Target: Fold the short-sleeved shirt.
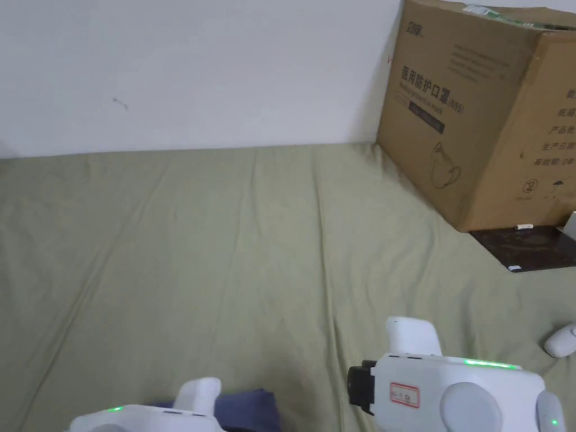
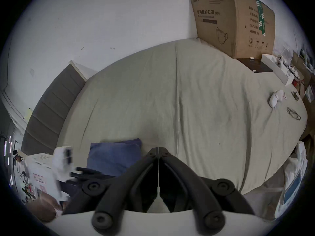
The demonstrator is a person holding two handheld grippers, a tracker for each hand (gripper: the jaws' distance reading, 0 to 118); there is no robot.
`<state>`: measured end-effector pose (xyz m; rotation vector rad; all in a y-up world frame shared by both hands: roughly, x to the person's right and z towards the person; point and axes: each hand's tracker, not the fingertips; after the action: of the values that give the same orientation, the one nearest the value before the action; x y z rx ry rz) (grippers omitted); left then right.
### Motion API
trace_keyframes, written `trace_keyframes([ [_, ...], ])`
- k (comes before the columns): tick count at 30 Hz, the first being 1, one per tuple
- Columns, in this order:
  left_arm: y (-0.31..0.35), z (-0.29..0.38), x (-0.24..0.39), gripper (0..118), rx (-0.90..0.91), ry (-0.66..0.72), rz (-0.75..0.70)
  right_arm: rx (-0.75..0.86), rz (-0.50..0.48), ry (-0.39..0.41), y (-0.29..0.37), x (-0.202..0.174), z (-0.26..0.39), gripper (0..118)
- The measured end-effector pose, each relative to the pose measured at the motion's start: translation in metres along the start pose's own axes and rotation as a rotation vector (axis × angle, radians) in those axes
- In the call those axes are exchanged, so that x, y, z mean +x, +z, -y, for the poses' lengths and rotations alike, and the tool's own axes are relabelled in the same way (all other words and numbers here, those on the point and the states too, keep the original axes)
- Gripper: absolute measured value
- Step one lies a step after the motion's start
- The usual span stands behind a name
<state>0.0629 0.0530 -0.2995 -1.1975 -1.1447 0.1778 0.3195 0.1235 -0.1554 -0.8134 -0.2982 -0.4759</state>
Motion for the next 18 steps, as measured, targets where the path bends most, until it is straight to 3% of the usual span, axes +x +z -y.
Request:
trace_keyframes([
  [3, 0.051, 0.01, -0.011, 2, 0.122, -0.01, -0.127, -0.028, -0.099, -0.015, -0.015, -0.006, -0.001, 0],
  [7, 0.099, 0.029, -0.044, 2, 0.198, 0.106, -0.197, -0.164, -0.266, 0.029, -0.056, -0.039, 0.014, 0],
  [10, 0.118, 0.045, -0.074, 2, 0.226, 0.208, -0.211, -0.303, -0.415, -0.026, -0.093, -0.054, 0.034, 0],
  [13, 0.127, 0.057, -0.102, 2, 0.245, 0.313, -0.2, -0.342, -0.407, -0.029, -0.117, -0.054, 0.051, 0],
  [16, 0.129, 0.062, -0.118, 2, 0.247, 0.356, -0.159, -0.354, -0.331, 0.01, -0.126, -0.04, 0.059, 0],
  [18, 0.127, 0.063, -0.13, 2, 0.247, 0.396, -0.102, -0.359, -0.373, -0.069, -0.129, -0.021, 0.06, 0],
])
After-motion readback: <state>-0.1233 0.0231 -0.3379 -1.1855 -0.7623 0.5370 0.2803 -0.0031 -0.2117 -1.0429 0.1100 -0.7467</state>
